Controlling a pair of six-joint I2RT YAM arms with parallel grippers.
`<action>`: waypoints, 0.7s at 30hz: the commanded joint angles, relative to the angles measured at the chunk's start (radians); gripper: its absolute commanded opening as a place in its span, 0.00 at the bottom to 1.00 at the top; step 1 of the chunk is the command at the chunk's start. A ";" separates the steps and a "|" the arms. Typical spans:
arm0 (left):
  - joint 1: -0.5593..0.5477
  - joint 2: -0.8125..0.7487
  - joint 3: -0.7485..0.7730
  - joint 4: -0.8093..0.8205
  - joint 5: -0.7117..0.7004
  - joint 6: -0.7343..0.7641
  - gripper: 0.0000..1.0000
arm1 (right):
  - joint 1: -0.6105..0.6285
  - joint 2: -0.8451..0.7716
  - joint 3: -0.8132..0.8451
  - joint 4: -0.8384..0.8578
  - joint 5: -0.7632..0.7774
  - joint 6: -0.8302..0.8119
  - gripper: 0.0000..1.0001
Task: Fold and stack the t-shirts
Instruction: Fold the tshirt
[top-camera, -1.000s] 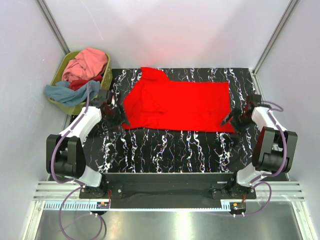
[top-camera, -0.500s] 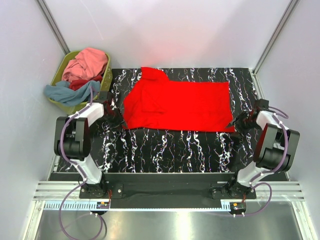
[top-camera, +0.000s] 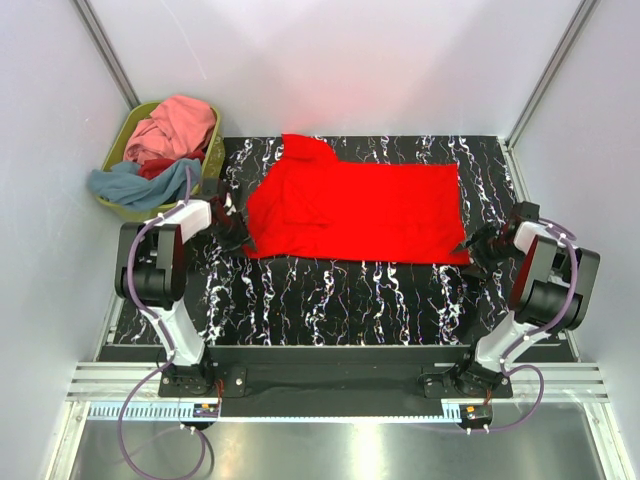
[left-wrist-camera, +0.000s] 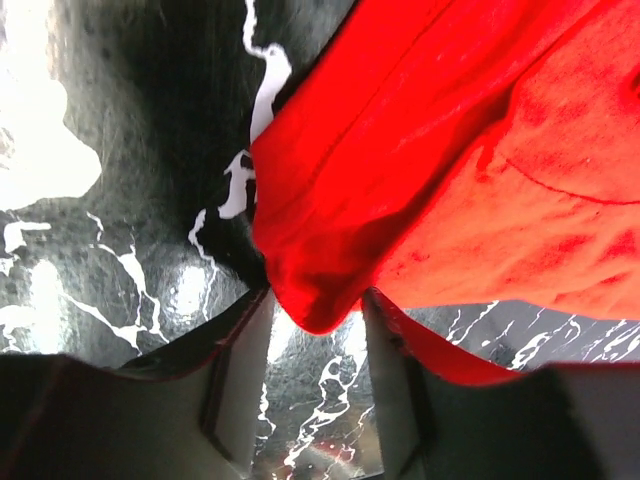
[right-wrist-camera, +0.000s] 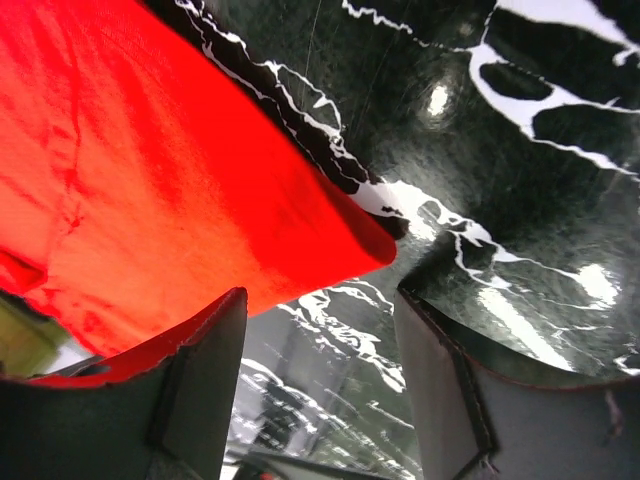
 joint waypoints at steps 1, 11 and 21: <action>0.013 0.022 0.050 0.024 -0.005 0.014 0.40 | -0.007 0.032 0.017 0.029 -0.025 0.021 0.68; 0.023 0.054 0.105 -0.008 -0.011 0.033 0.00 | -0.008 0.087 0.008 0.054 0.044 0.047 0.28; 0.023 -0.041 -0.011 -0.091 -0.082 -0.007 0.00 | -0.014 0.005 0.036 -0.127 0.290 -0.034 0.00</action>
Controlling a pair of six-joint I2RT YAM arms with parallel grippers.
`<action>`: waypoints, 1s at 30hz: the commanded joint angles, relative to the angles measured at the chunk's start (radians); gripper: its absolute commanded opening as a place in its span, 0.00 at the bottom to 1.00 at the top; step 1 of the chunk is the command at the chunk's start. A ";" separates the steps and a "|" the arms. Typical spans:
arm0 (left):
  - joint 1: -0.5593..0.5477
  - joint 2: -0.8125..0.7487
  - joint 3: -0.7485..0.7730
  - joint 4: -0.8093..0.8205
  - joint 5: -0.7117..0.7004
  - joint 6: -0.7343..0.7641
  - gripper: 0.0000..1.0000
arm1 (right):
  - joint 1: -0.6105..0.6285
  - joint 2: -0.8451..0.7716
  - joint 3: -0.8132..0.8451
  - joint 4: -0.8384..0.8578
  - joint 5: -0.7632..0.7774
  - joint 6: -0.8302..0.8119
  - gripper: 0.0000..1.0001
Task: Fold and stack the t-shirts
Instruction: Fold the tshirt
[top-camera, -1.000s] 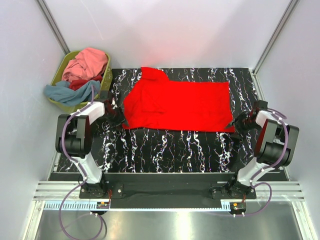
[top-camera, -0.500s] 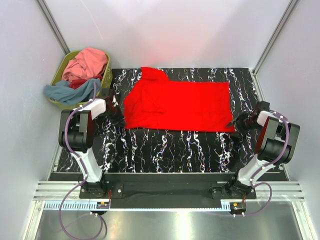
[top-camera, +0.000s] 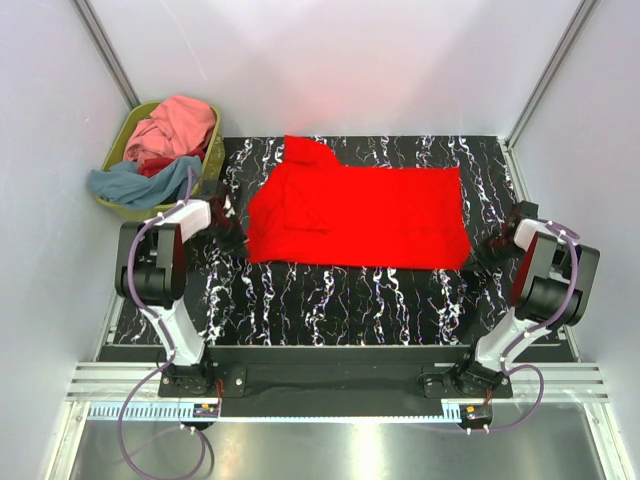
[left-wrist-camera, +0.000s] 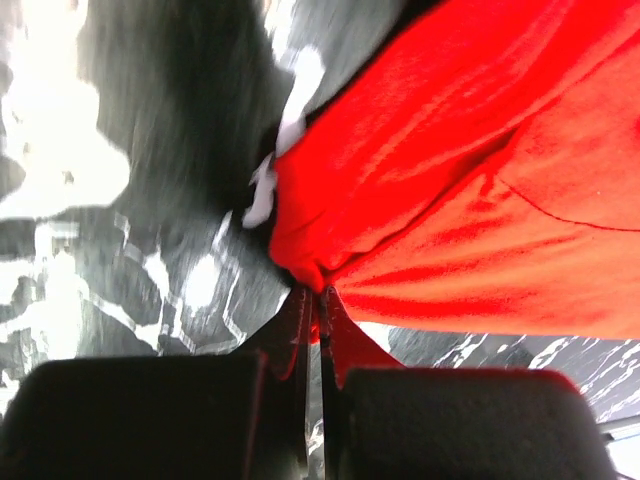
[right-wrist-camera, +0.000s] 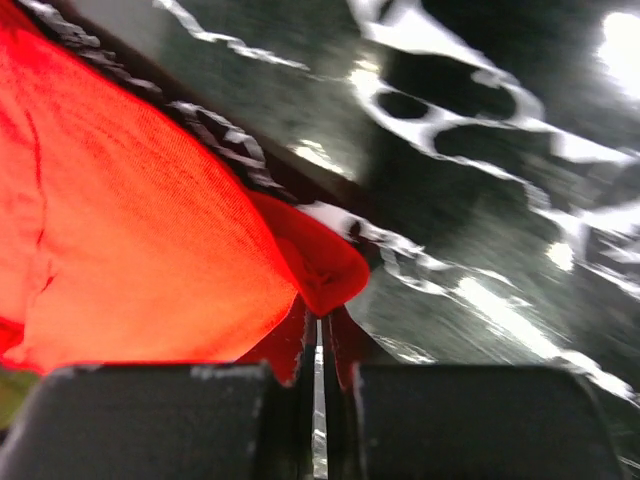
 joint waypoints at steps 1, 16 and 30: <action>0.015 -0.080 -0.076 -0.059 -0.057 -0.044 0.00 | -0.013 -0.053 -0.008 -0.099 0.204 -0.068 0.00; 0.009 -0.418 -0.194 -0.081 0.075 0.029 0.51 | -0.026 -0.263 0.086 -0.214 0.091 -0.088 0.61; -0.157 -0.108 0.105 0.241 0.276 -0.050 0.50 | 0.214 -0.231 0.156 -0.128 -0.160 -0.088 0.73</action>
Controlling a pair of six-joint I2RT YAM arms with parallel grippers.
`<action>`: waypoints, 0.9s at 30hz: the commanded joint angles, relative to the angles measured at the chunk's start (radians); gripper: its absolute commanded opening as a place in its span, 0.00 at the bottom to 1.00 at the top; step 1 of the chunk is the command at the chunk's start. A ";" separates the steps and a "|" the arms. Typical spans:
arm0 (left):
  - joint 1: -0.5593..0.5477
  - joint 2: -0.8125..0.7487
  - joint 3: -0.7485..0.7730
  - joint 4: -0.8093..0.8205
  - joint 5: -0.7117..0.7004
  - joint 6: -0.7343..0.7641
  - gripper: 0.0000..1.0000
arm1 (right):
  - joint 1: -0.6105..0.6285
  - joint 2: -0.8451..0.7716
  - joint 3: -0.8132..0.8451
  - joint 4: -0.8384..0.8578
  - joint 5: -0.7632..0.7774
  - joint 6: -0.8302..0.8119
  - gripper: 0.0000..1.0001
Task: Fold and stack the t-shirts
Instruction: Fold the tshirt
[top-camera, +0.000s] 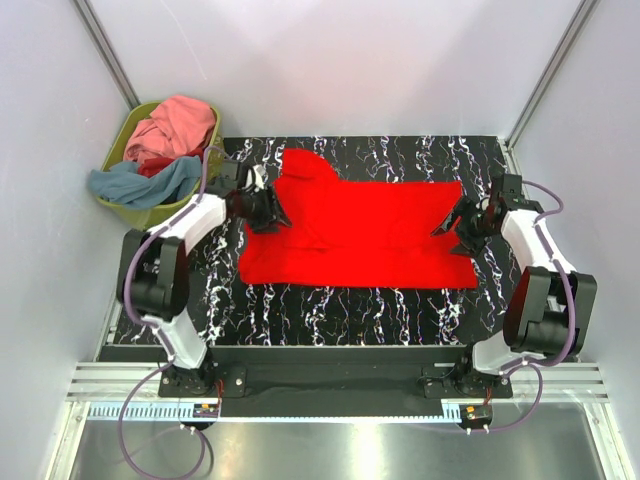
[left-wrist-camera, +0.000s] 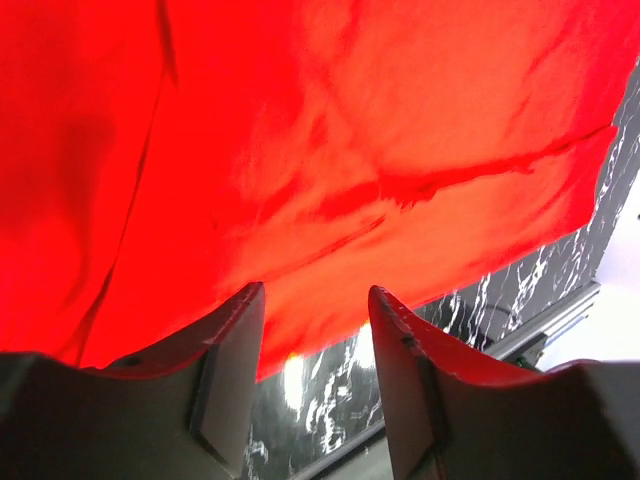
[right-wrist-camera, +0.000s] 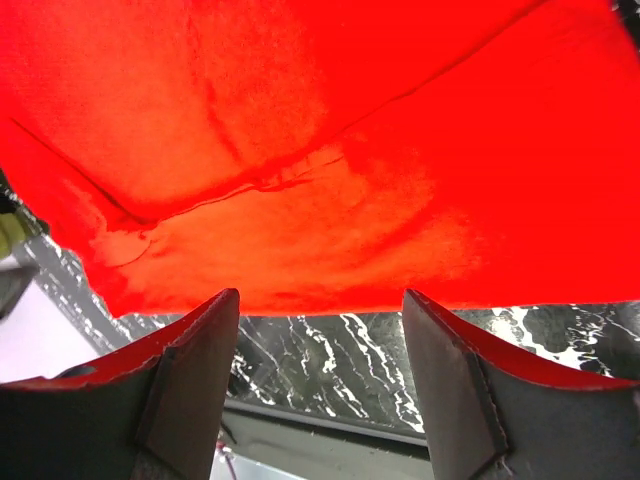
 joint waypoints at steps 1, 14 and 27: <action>-0.010 0.111 0.092 0.116 0.040 -0.038 0.51 | 0.004 0.016 0.043 0.024 -0.084 -0.001 0.73; 0.001 0.326 0.282 0.076 -0.057 0.001 0.61 | 0.066 0.059 0.038 0.036 -0.156 -0.027 0.73; 0.001 0.417 0.363 0.041 -0.100 -0.012 0.60 | 0.066 0.094 0.043 0.037 -0.173 -0.048 0.73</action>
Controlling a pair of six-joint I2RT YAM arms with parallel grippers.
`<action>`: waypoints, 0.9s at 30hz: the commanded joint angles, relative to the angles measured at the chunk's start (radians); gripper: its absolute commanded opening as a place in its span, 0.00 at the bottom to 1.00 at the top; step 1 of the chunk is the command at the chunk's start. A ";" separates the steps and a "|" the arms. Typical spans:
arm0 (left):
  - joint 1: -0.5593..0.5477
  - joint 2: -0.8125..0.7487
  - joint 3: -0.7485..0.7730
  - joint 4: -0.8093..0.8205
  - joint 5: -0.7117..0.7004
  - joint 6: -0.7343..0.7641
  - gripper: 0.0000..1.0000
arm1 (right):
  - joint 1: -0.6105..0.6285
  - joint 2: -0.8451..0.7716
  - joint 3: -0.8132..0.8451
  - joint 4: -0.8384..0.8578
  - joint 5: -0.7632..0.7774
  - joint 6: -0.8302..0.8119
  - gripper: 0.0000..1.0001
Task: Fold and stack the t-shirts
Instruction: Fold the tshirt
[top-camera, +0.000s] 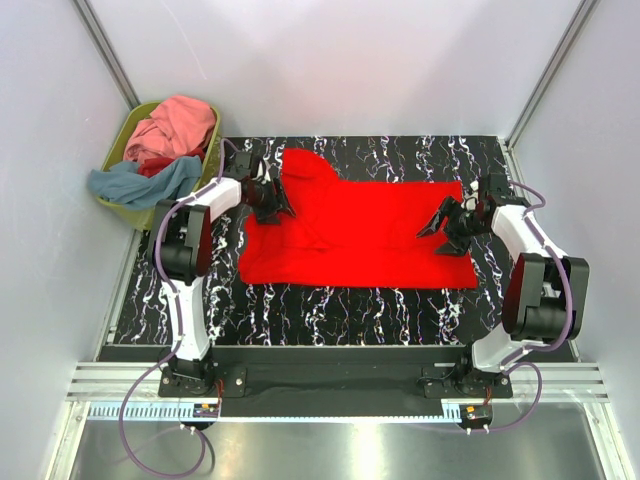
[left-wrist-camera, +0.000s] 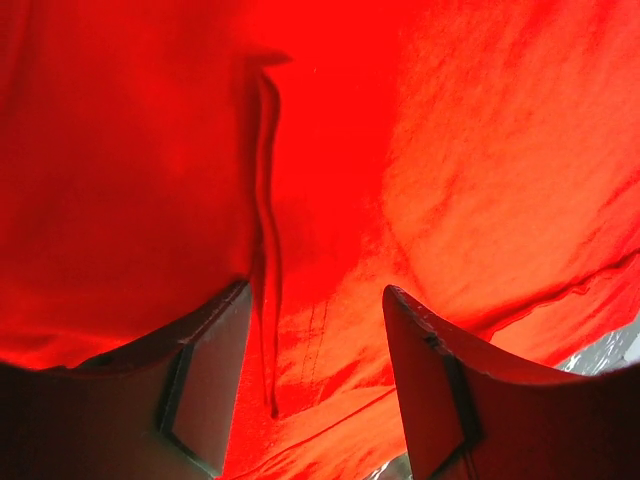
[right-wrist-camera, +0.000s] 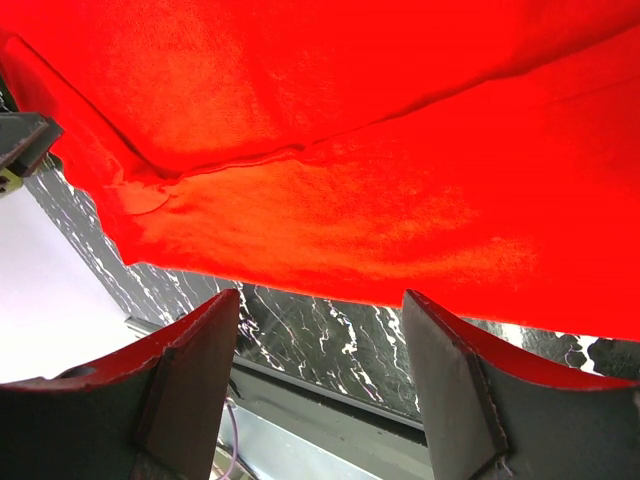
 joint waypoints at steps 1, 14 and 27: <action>0.003 0.008 0.059 0.013 -0.014 0.004 0.60 | 0.004 0.006 0.034 0.014 -0.029 -0.021 0.74; 0.002 0.023 0.093 0.014 0.048 -0.044 0.33 | 0.006 0.040 0.052 0.017 -0.035 -0.020 0.73; -0.050 0.032 0.173 0.016 0.095 -0.139 0.00 | 0.056 0.118 0.126 0.057 -0.038 0.029 0.73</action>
